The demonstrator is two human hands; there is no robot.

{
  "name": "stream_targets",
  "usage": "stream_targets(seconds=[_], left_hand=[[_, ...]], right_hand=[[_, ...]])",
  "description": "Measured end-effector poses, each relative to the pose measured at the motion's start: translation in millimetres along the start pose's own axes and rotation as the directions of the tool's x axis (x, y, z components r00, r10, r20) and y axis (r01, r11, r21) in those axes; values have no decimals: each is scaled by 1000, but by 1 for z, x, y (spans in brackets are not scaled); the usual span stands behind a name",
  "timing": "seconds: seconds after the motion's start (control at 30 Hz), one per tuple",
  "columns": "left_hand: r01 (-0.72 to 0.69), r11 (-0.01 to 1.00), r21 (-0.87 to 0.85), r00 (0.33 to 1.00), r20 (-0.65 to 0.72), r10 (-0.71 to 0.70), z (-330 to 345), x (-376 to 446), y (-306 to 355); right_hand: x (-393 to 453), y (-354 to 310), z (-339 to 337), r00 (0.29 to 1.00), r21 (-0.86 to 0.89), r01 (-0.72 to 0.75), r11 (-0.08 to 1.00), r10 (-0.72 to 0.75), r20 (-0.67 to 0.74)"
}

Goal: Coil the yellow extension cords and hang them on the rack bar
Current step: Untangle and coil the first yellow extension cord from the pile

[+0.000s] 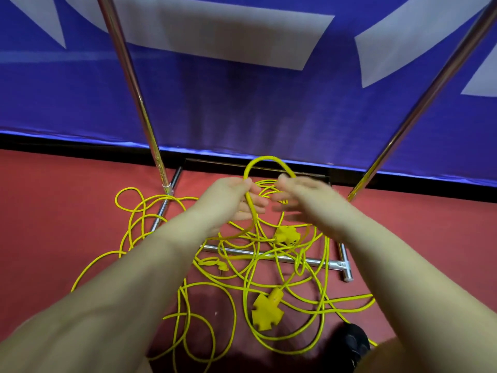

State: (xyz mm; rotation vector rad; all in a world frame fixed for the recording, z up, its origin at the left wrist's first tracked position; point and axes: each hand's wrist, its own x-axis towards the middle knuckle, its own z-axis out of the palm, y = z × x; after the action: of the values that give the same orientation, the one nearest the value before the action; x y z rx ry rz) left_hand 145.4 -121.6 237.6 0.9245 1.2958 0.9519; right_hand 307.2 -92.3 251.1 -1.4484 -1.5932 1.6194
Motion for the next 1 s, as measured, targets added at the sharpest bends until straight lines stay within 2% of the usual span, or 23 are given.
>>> stream_targets(seconds=[0.07,0.13,0.23,0.33,0.4,0.43,0.47,0.5,0.57,0.63,0.67,0.7,0.77,0.8,0.87,0.9,0.97,1.0], left_hand=[[14,976,-217,1000,-9,-17,1,-2,5],[37,937,-347,999,-4,-41,1,-2,8],[41,896,-442,999,12,-40,0,-1,11],[21,918,-395,997,75,9,1,0,9],[-19,977,-212,996,85,38,2,2,4],[-69,998,-6,995,71,70,2,2,1],[-118,967,227,992,66,106,1,1,-2],[-149,894,423,989,88,123,0,0,-6],[-168,745,645,983,168,76,-3,-2,-17],[-157,631,759,980,197,8,-2,-4,-25],[-137,644,752,982,189,-12,-1,-4,-26],[-93,728,679,984,175,-38,2,-4,-26],[11,911,413,986,145,-78,8,-6,-18],[36,957,287,989,126,-75,9,-7,-14],[53,997,65,994,87,-58,8,-6,-4],[56,998,-40,996,76,-53,7,-5,-1],[68,973,-220,997,56,-57,5,-4,5],[67,957,-281,998,39,-59,3,-3,7]], right_hand=[[-10,5,14,986,-282,10,959,38,165],[-16,9,24,972,-382,58,922,36,234],[-12,10,26,978,-473,184,862,-112,175],[-7,10,19,968,-500,250,829,-216,126],[-4,7,14,976,-343,216,914,-213,46],[-5,2,11,981,-195,188,963,-195,-18],[-5,-4,7,983,-4,163,987,-162,-81],[-5,-9,1,983,197,151,969,-125,-137],[-7,-18,-13,975,531,157,833,-44,-218],[-8,-21,-26,962,714,177,678,33,-269],[-9,-21,-31,956,747,192,636,50,-288],[-8,-20,-35,952,755,203,623,53,-300],[-7,-19,-36,963,699,181,692,19,-269],[-7,-17,-33,974,615,143,775,2,-228],[-8,-11,-22,992,288,40,957,-3,-129],[-10,-7,-16,998,74,7,997,-2,-67],[-15,2,-4,993,-303,71,950,-38,114],[-17,5,2,979,-391,123,912,-47,199]])
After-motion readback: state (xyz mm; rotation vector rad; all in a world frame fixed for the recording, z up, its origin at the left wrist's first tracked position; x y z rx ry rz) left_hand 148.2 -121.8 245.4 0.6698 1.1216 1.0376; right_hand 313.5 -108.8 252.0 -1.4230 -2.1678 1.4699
